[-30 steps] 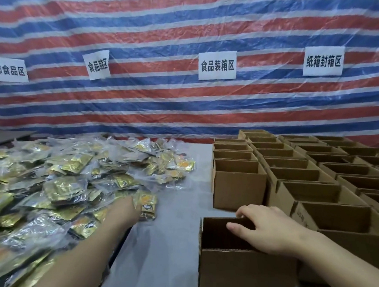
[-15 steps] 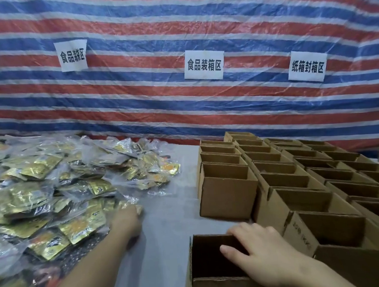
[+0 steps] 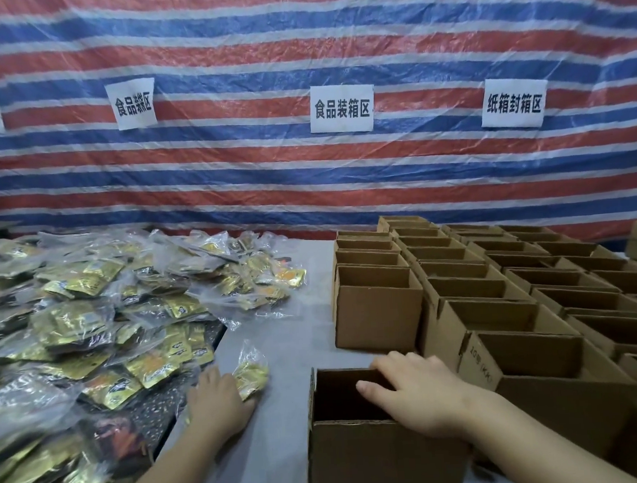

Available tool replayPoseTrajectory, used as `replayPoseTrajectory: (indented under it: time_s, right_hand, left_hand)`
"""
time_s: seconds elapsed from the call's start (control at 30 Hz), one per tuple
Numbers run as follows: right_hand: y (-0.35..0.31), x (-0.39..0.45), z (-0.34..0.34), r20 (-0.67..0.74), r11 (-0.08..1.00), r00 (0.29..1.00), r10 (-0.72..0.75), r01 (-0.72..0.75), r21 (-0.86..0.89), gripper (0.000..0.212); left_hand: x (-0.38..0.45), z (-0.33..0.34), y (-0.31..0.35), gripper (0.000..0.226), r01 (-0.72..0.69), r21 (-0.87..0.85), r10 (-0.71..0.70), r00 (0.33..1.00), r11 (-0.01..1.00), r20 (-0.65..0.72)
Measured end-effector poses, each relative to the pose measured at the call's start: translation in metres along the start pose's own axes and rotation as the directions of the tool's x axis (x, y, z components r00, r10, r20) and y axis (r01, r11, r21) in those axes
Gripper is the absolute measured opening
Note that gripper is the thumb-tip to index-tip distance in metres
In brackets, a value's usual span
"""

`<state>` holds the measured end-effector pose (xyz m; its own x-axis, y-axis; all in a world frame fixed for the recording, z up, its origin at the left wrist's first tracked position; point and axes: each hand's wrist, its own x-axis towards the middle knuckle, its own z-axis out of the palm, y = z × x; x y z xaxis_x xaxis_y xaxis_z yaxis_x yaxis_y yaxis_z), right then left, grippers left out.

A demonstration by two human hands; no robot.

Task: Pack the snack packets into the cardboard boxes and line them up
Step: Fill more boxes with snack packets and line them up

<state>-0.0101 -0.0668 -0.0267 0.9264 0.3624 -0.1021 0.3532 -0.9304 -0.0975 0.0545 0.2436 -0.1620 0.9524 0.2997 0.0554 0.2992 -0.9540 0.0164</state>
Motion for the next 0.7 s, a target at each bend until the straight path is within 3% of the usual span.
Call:
replayPoseTrajectory:
  time_s: [0.2, 0.33, 0.4, 0.47, 0.6, 0.67, 0.7]
  right_hand:
    - [-0.002, -0.008, -0.009, 0.031, 1.000, 0.999, -0.026, 0.026, -0.008, 0.056]
    - [-0.007, -0.010, -0.014, 0.061, 0.998, 0.998, -0.006, 0.003, 0.056, 0.050]
    - [-0.006, -0.009, -0.016, 0.061, 0.996, 0.998, 0.006, -0.012, 0.089, 0.055]
    - [-0.006, -0.009, -0.018, 0.059, 0.993, 0.998, 0.009, -0.016, 0.116, 0.060]
    - [-0.009, -0.002, -0.027, -0.025, 0.955, 0.999, 0.042, -0.033, 0.294, 0.070]
    - [-0.015, 0.002, -0.041, -0.120, 0.806, 0.991, 0.054, 0.028, 0.591, 0.081]
    - [-0.019, 0.001, -0.050, -0.141, 0.648, 0.988, 0.063, 0.067, 0.758, 0.090]
  left_hand:
    - [-0.020, -0.013, -0.005, 0.069, -0.070, -0.073, 0.076, 0.995, 0.995, 0.070]
    - [-0.032, -0.034, -0.006, 0.044, -0.020, -0.289, 0.086, 0.972, 0.957, 0.217]
    - [-0.036, -0.056, -0.003, 0.026, 0.053, -0.518, 0.052, 0.981, 0.854, 0.187]
    - [-0.039, -0.090, 0.006, 0.024, 0.074, -0.735, 0.029, 0.992, 0.674, 0.126]
    - [-0.057, -0.163, 0.047, 0.014, -0.068, -0.905, 0.185, 0.983, 0.421, 0.012]
    - [-0.070, -0.190, 0.074, 0.013, -0.169, -0.929, 0.284, 0.956, 0.328, -0.074]
    - [-0.078, -0.202, 0.088, 0.016, -0.212, -0.938, 0.319, 0.940, 0.275, -0.119]
